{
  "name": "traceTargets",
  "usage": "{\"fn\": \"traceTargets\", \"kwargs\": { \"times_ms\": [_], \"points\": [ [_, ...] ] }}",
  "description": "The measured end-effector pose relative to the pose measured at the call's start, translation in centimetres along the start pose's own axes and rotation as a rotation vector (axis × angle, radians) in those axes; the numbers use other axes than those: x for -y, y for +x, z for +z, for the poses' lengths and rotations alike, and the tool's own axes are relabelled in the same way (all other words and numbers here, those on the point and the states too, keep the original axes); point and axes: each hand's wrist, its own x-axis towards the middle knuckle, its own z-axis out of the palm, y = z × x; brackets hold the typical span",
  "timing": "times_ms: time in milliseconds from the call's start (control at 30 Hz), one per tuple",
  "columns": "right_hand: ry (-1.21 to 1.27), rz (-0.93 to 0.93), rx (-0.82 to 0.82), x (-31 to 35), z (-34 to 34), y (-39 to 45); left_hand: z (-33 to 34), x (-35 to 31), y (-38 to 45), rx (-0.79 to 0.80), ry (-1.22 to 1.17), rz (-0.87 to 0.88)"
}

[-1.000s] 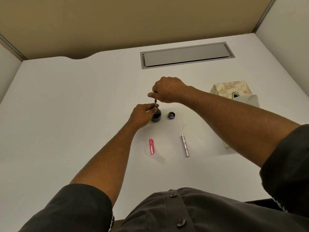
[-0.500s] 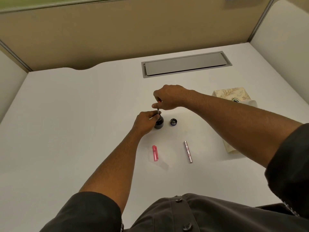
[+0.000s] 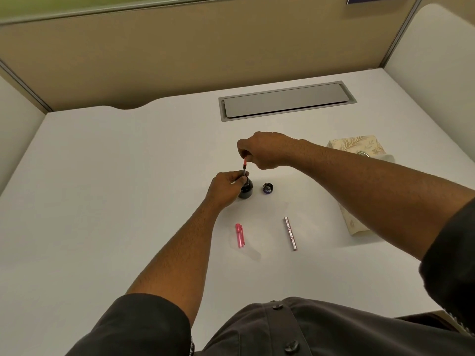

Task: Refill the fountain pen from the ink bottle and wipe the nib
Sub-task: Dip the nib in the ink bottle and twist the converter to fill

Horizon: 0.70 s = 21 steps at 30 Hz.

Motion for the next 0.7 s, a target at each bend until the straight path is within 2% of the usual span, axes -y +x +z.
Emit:
{"fn": "traceTargets", "kwargs": {
  "times_ms": [400,700],
  "points": [
    [-0.088,-0.021,-0.019,0.33,0.04,-0.08,-0.01,0.12,-0.14,-0.007,-0.017,0.002],
    [-0.154,0.045,-0.011,0.69,0.06,0.18,-0.02,-0.17,-0.25,-0.010,-0.018,0.001]
  ]
}}
